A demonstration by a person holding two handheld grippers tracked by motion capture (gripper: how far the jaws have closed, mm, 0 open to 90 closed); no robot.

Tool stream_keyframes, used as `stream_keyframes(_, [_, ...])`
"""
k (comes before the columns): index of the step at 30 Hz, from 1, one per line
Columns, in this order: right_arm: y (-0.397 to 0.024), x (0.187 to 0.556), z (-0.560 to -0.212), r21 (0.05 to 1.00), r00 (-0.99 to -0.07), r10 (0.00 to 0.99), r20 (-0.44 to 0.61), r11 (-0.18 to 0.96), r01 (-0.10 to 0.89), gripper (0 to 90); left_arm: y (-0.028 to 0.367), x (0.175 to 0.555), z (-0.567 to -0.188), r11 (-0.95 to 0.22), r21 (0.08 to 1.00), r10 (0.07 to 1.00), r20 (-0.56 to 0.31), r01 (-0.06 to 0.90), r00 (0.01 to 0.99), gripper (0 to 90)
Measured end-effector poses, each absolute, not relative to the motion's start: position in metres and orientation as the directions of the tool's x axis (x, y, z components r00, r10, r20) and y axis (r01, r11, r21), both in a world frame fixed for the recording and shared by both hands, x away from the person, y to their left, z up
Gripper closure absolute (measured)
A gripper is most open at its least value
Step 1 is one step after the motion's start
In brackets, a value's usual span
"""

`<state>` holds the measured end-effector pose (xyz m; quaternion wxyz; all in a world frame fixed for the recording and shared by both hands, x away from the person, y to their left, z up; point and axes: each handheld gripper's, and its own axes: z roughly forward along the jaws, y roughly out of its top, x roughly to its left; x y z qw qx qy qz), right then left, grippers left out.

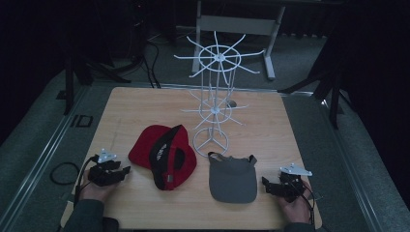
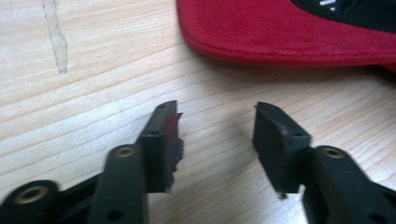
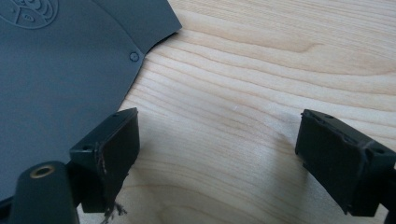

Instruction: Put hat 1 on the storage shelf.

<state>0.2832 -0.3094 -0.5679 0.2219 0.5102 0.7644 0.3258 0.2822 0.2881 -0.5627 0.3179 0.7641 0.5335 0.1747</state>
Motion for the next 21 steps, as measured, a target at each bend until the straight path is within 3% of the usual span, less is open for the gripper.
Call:
stream_keyframes(4, [-0.309,0.283,-0.568,0.725,-0.38,0.925,-0.006,0.266,0.636,13.6,0.291,0.283,-0.56,-0.248,0.653,0.924,-0.063,0.716,0.378,66.2])
stream_keyframes(13, [-0.309,0.283,-0.568,0.724,-0.38,0.925,-0.007,0.266,0.636,13.7,0.28,0.281,-0.527,-0.337,0.704,0.896,0.036,0.626,0.442,89.7])
stream_keyframes(21, [-0.309,0.283,-0.568,0.724,-0.38,0.925,-0.007,0.266,0.636,13.7,0.254,0.309,-0.506,-0.434,0.7,0.845,0.097,0.567,0.526,90.0])
